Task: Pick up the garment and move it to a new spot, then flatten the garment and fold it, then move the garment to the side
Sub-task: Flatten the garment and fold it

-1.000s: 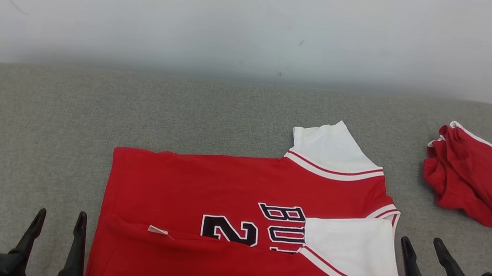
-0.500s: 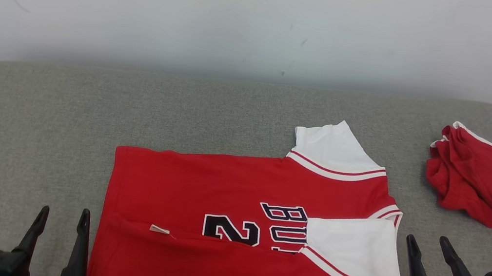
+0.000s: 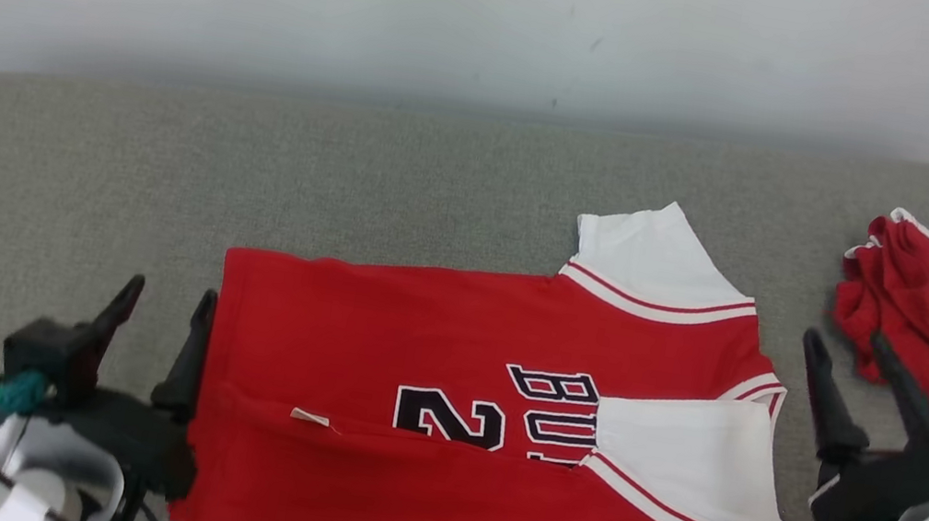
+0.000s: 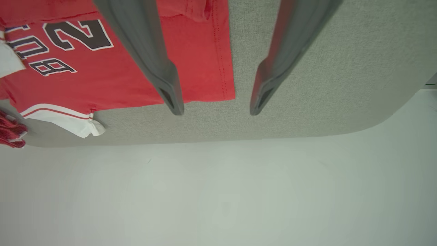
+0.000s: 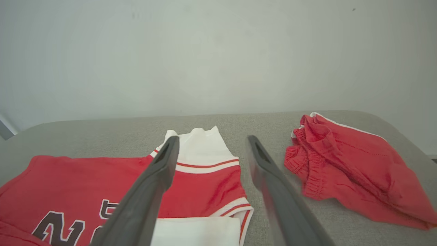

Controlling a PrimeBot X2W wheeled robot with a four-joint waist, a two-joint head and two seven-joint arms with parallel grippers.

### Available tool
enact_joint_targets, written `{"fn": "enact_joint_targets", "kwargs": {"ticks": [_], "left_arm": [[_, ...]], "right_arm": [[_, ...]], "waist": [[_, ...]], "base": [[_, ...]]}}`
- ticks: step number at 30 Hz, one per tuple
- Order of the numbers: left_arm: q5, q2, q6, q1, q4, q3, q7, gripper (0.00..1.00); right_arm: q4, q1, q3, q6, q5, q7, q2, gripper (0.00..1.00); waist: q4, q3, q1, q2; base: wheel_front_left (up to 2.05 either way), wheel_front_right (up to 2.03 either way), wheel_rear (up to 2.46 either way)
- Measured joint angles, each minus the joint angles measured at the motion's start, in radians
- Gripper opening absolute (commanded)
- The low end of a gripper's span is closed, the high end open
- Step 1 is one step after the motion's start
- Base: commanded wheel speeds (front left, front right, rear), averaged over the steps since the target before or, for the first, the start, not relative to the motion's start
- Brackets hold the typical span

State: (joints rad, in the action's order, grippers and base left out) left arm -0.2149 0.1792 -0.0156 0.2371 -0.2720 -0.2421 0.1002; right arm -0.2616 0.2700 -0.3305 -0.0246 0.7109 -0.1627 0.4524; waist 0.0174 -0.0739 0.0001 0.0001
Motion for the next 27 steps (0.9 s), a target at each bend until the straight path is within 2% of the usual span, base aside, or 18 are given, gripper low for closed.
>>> {"fn": "enact_joint_targets", "kwargs": {"ticks": [5,10,16,21,27], "left_arm": [[-0.007,0.002,0.042,0.117,-0.079,-0.004,-0.048,1.00],[-0.072,-0.026,0.078,0.214,-0.167,0.007,-0.101,1.00],[-0.082,-0.030,0.100,0.314,-0.246,0.005,-0.145,1.00],[-0.112,-0.063,0.121,0.426,-0.321,-0.012,-0.177,1.00],[-0.113,-0.089,0.130,0.502,-0.383,-0.039,-0.197,1.00]], "right_arm": [[-0.061,0.127,-0.003,0.007,0.001,0.049,-0.004,1.00],[-0.136,0.256,-0.023,0.016,-0.003,0.111,-0.006,1.00],[-0.234,0.429,-0.044,0.016,-0.025,0.181,-0.028,1.00],[-0.355,0.557,-0.062,0.017,-0.050,0.236,-0.032,1.00],[-0.449,0.640,-0.084,0.032,-0.066,0.271,-0.038,1.00]], "waist": [[-0.011,-0.045,0.0000,0.0000],[-0.022,-0.099,0.0001,0.0000],[-0.035,-0.173,0.0002,0.0001],[-0.053,-0.244,0.0002,0.0001],[-0.079,-0.304,0.0001,0.0001]], "base": [[0.00,0.00,0.00],[0.00,0.00,0.00],[0.00,0.00,0.00],[0.00,0.00,0.00],[0.00,0.00,0.00]]}}
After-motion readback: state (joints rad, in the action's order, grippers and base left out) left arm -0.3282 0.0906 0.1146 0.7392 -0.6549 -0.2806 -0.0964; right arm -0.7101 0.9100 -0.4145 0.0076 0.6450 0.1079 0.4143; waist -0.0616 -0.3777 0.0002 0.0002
